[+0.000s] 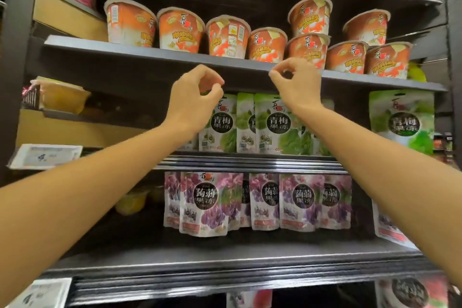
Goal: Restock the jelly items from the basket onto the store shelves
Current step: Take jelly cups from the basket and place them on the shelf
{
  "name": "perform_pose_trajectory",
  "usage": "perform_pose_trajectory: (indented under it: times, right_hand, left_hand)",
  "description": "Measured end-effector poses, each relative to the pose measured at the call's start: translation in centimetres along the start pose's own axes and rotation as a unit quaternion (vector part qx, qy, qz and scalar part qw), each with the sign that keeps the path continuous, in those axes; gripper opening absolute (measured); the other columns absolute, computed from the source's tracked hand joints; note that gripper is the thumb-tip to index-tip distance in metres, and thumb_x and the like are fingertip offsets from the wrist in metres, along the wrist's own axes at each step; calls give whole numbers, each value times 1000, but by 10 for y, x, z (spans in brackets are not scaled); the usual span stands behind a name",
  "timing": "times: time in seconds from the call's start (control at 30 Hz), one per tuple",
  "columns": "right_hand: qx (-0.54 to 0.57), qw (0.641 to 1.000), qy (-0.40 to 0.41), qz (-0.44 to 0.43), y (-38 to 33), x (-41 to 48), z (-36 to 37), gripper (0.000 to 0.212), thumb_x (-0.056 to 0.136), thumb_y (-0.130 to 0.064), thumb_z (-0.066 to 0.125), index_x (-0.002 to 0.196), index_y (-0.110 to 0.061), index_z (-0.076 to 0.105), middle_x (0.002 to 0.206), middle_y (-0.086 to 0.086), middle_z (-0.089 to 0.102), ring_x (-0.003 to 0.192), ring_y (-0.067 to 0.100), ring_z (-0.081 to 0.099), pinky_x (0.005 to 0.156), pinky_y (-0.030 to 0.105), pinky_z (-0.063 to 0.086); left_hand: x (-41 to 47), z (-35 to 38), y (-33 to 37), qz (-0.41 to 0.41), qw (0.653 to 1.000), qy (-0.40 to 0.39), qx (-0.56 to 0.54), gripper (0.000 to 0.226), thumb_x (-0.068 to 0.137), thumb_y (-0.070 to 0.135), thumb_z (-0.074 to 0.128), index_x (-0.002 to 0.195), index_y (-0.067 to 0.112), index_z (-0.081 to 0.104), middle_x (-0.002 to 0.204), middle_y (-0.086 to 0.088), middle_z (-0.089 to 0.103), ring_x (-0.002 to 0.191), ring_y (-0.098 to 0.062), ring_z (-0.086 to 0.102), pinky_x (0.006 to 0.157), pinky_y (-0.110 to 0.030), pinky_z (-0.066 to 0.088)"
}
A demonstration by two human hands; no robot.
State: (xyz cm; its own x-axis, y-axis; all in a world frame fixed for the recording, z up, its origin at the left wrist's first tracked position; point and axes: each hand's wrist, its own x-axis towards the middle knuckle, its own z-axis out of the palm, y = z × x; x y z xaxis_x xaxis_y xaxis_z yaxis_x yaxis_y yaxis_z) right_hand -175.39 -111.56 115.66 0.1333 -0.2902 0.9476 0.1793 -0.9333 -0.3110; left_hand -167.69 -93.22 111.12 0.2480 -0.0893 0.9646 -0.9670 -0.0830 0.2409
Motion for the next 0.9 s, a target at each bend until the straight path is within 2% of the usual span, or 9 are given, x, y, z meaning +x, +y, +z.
perform_pose_trajectory:
  times: [0.1, 0.2, 0.3, 0.5, 0.6, 0.67, 0.77, 0.83, 0.9]
  right_hand:
    - [62, 998, -8, -24, -4, -62, -1, 10, 92, -22, 64, 95, -16, 71, 93, -5, 68, 95, 14, 62, 91, 35, 51]
    - [125, 992, -29, -13, 2, -145, -4, 9, 91, -22, 65, 92, -16, 71, 87, -9, 69, 89, 9, 64, 85, 30, 53]
    - [197, 979, -54, 23, 22, -243, -16, 6, 89, -20, 67, 86, -22, 71, 80, -15, 69, 79, 0, 64, 72, 15, 50]
    - [200, 937, -187, 217, 72, -467, -50, 16, 90, -15, 69, 81, -28, 68, 80, -15, 68, 76, 2, 63, 70, 12, 46]
    - [158, 879, -285, 348, 95, -583, -63, 15, 90, -13, 69, 80, -23, 68, 76, -14, 68, 72, 3, 63, 66, 18, 47]
    - [137, 828, -342, 423, 105, -654, -68, 12, 92, -9, 66, 80, -12, 69, 76, -2, 69, 73, 15, 64, 67, 28, 50]
    - [106, 754, -399, 510, 115, -745, -73, 15, 92, 4, 60, 79, 5, 66, 75, 23, 66, 64, 14, 58, 64, 17, 46]
    - [67, 704, -446, 549, 122, -802, -75, 21, 92, 5, 59, 75, -5, 66, 78, 22, 64, 69, 20, 57, 68, 19, 44]
    - [28, 650, -494, 577, 132, -861, -75, 34, 92, 0, 60, 75, -30, 61, 84, 6, 64, 79, 19, 58, 76, 27, 48]
  left_hand:
    - [-53, 5, 0, -105, 992, -27, -69, 10, 91, 20, 62, 91, 28, 67, 93, 13, 67, 84, 5, 59, 71, -6, 44]
    - [-124, 11, -2, -190, 972, -33, -136, 12, 88, 19, 66, 86, 30, 70, 90, 14, 69, 84, 2, 62, 79, -16, 49]
    - [-213, 10, -9, -246, 951, -31, -183, 15, 86, 15, 66, 82, 29, 71, 77, 17, 70, 69, 6, 61, 62, -12, 49]
    - [-420, -2, -22, -364, 904, -160, -158, 20, 89, 10, 65, 81, 28, 68, 79, 16, 70, 72, 4, 62, 66, -10, 47]
    - [-535, -6, -36, -464, 847, -232, -114, 21, 91, 9, 65, 81, 27, 66, 80, 10, 68, 78, -4, 63, 70, -15, 48]
    - [-611, -10, -41, -535, 795, -269, -91, 14, 92, 8, 64, 85, 19, 66, 84, 2, 68, 80, -15, 64, 75, -25, 50]
    - [-713, -19, -44, -622, 723, -289, -88, 11, 92, -4, 59, 89, 4, 66, 80, -4, 64, 73, -14, 60, 74, -32, 49]
    - [-775, -25, -46, -664, 683, -297, -70, 16, 87, -17, 56, 89, -5, 66, 73, -4, 61, 62, 1, 58, 65, -22, 47]
    - [-840, -30, -51, -695, 647, -309, -51, 17, 85, -21, 56, 88, -8, 67, 72, -9, 60, 64, -1, 58, 68, -19, 45]
